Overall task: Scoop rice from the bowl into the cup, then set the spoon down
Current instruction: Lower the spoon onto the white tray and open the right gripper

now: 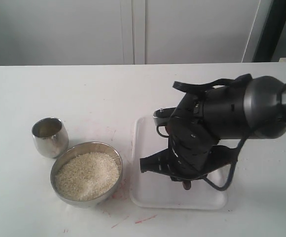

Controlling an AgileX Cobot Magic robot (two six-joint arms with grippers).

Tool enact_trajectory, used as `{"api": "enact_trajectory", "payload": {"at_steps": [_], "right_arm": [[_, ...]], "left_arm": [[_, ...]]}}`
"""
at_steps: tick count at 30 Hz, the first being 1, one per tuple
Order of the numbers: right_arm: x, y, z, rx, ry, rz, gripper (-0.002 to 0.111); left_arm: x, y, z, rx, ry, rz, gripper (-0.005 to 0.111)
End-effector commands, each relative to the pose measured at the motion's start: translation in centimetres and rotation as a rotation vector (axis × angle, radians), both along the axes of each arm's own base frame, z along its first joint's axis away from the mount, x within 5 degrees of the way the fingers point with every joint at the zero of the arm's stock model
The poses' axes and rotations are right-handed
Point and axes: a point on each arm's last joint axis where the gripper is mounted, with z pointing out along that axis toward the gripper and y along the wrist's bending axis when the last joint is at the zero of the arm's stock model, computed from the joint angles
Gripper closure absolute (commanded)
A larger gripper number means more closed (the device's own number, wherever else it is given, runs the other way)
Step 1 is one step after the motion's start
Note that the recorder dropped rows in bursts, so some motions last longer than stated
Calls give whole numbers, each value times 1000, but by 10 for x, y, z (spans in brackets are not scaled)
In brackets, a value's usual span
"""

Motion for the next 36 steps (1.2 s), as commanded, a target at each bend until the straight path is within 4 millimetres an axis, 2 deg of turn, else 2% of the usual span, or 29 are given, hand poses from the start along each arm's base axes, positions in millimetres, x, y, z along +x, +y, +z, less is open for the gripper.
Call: {"api": "enact_trajectory", "payload": {"at_steps": [1,6,29,31,36], "right_arm": [[13,8,-12,11,3,19,108],[15,11,-23,19,13,8,108],[16,12,-23,31,1,-6,108],[17,12,-23,32,-2,0,104],[17,12,-23,29,-4,4,86]], "left_arm": [[0,0,2,-11,-7,-7,92],[0,0,2,-11,-7,-7,92],[0,0,2,-11,-7,-7,92],[0,0,2,-11,-7,-7,92],[0,0,2,-11,-7,-7,92]]}}
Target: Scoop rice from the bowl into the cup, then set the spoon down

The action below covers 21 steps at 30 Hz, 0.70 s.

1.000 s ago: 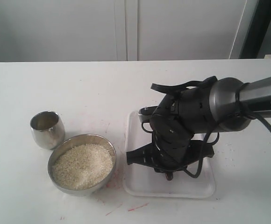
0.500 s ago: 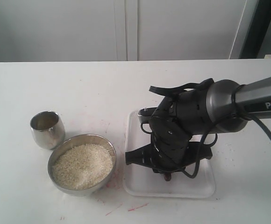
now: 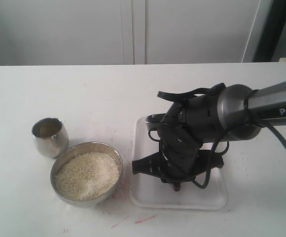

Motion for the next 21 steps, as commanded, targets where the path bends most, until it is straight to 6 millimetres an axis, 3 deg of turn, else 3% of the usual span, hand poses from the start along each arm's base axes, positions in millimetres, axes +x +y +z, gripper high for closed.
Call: {"api": "enact_trajectory", "payload": {"at_steps": [1,12,21], "right_arm": [[2,-1,2,3,-15,4,83],[-1,-2,9,-1,-8,-4,79],[-21,-12,79,62,-100,99,79]], "left_arm": [[0,0,2,-11,-7,-7,92],[0,0,2,-11,-7,-7,92],[0,0,2,-11,-7,-7,92]]}}
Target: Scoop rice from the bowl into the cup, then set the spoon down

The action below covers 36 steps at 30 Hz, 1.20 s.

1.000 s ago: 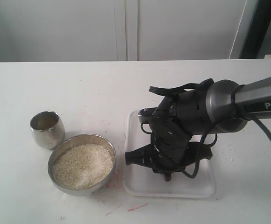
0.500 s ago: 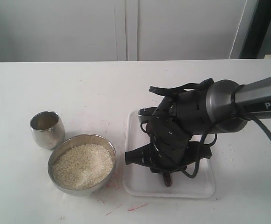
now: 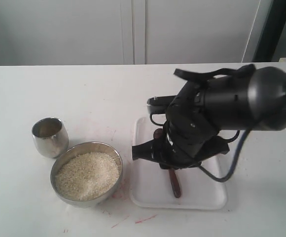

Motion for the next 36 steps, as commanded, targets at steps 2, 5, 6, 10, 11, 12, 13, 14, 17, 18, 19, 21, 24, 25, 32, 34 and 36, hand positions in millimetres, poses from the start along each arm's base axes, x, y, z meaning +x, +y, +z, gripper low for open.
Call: {"api": "enact_trajectory", "payload": {"at_steps": [2,5,6,10,11,12,13,14,17,18,19,21,24,25,32,34,36], "right_arm": [[-31,-11,60,21,-46,149,79],[-66,-15,94,73,-138,238,79],[-83,-17,103,89,-172,292,79],[-144,-39,127,187,-288,425,79],[-158,-47,130,216,-317,452,79],[-167,-54,133,238,-341,466,79],[-178,-63,136,268,-362,477,79],[-184,-70,138,294,-378,479,79],[-202,-92,145,358,-427,471,79],[-205,-95,145,354,-423,468,79],[-208,-100,145,350,-418,463,79],[-212,-110,144,307,-408,453,79],[-214,-116,148,299,-464,453,79],[-213,-117,150,298,-492,455,79],[-203,-120,170,211,-800,543,79],[-202,-121,176,168,-888,582,79],[-201,-122,182,135,-968,617,79]], "left_arm": [[0,0,2,-11,-7,-7,92],[0,0,2,-11,-7,-7,92],[0,0,2,-11,-7,-7,92],[0,0,2,-11,-7,-7,92],[0,0,2,-11,-7,-7,92],[0,0,2,-11,-7,-7,92],[0,0,2,-11,-7,-7,92],[0,0,2,-11,-7,-7,92],[0,0,2,-11,-7,-7,92],[0,0,2,-11,-7,-7,92],[0,0,2,-11,-7,-7,92],[0,0,2,-11,-7,-7,92],[0,0,2,-11,-7,-7,92],[0,0,2,-11,-7,-7,92],[0,0,2,-11,-7,-7,92],[0,0,2,-11,-7,-7,92],[0,0,2,-11,-7,-7,92]]}}
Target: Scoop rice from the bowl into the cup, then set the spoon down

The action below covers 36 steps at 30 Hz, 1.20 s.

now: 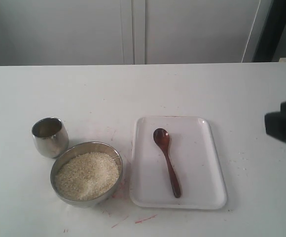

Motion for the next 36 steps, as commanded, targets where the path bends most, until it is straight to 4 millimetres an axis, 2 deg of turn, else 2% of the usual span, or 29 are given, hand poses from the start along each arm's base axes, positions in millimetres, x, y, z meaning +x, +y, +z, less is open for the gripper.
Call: {"api": "enact_trajectory", "payload": {"at_steps": [1,6,12,19,25,31,36], "right_arm": [[2,-2,14,-39,-229,41,79],[8,-3,13,32,-395,-7,79],[6,-18,-14,169,-463,-143,79],[-17,-46,-50,324,-483,-423,79],[-37,-55,-71,323,-579,-569,79],[-34,-59,-95,362,-524,-666,79],[-30,-59,-110,352,-481,-673,79]], "left_arm": [[0,0,2,-11,-7,-7,92],[0,0,2,-11,-7,-7,92],[0,0,2,-11,-7,-7,92],[0,0,2,-11,-7,-7,92],[0,0,2,-11,-7,-7,92],[0,0,2,-11,-7,-7,92],[0,0,2,-11,-7,-7,92]]}}
